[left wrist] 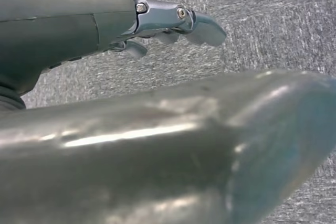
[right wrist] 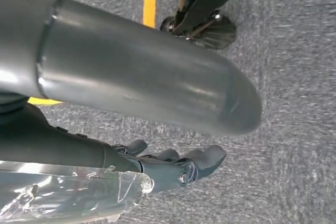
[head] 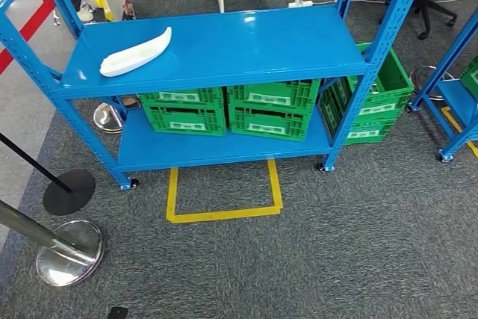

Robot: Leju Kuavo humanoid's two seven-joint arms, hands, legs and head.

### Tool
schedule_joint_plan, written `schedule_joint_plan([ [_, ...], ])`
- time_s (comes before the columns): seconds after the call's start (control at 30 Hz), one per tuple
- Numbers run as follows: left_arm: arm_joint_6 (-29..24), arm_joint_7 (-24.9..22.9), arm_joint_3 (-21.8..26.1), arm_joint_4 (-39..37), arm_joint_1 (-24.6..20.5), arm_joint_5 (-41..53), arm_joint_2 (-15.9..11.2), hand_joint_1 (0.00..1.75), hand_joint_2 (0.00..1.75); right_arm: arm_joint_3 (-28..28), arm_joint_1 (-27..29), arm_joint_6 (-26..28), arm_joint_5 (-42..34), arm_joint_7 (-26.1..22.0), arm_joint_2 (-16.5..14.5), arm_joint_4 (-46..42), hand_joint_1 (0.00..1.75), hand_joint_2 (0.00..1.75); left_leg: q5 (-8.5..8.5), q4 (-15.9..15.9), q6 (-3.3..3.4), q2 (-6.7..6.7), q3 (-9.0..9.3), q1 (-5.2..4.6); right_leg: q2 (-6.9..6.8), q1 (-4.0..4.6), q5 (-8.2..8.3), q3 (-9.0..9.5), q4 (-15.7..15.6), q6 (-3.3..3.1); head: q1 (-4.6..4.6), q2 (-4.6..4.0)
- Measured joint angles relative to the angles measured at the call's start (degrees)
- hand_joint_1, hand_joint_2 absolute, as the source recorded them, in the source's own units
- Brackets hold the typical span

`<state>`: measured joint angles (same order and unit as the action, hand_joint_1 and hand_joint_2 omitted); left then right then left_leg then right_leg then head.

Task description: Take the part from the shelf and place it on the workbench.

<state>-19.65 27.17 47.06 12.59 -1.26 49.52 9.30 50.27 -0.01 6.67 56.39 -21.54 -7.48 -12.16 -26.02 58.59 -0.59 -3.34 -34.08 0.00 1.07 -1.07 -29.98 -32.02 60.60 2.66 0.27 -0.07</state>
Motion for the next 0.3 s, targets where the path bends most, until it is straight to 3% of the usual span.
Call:
schedule_joint_plan([
  [0.07,0.00,0.02,0.00,0.00,0.10,0.02,-0.10,0.00,0.00,0.02,0.03,-0.16,-0.05,0.02,0.01,0.02,0.00,0.00,-0.21,0.10,-0.37,0.35,0.08,0.09,-0.13,-0.03,0.01,0.44,-0.04,-0.89,-0.19,0.00],
  [0.13,0.01,0.02,0.00,0.00,0.06,0.03,-0.17,0.00,0.00,0.10,0.07,-0.20,-0.11,0.00,0.03,0.03,0.00,0.00,-1.65,3.37,-0.86,1.52,-1.46,0.11,-0.38,-0.13,-0.18,1.10,-0.16,-1.63,-0.33,0.00],
  [0.23,0.04,0.02,0.00,0.00,-0.01,0.04,-0.10,0.00,0.00,0.25,0.15,-0.23,-0.13,0.01,0.04,0.03,0.00,0.00,-5.06,14.10,-1.28,2.64,-7.91,0.12,-0.81,-0.03,-1.28,2.25,-0.19,-2.12,-0.40,0.00],
  [0.3,0.09,0.02,0.00,0.00,0.11,0.02,-0.08,0.00,0.00,0.28,0.22,-0.30,-0.07,0.04,0.04,0.04,0.00,0.00,-4.62,16.89,-1.17,2.68,-10.27,0.10,-0.91,0.00,-2.04,3.11,-0.20,-2.11,-0.41,0.00],
])
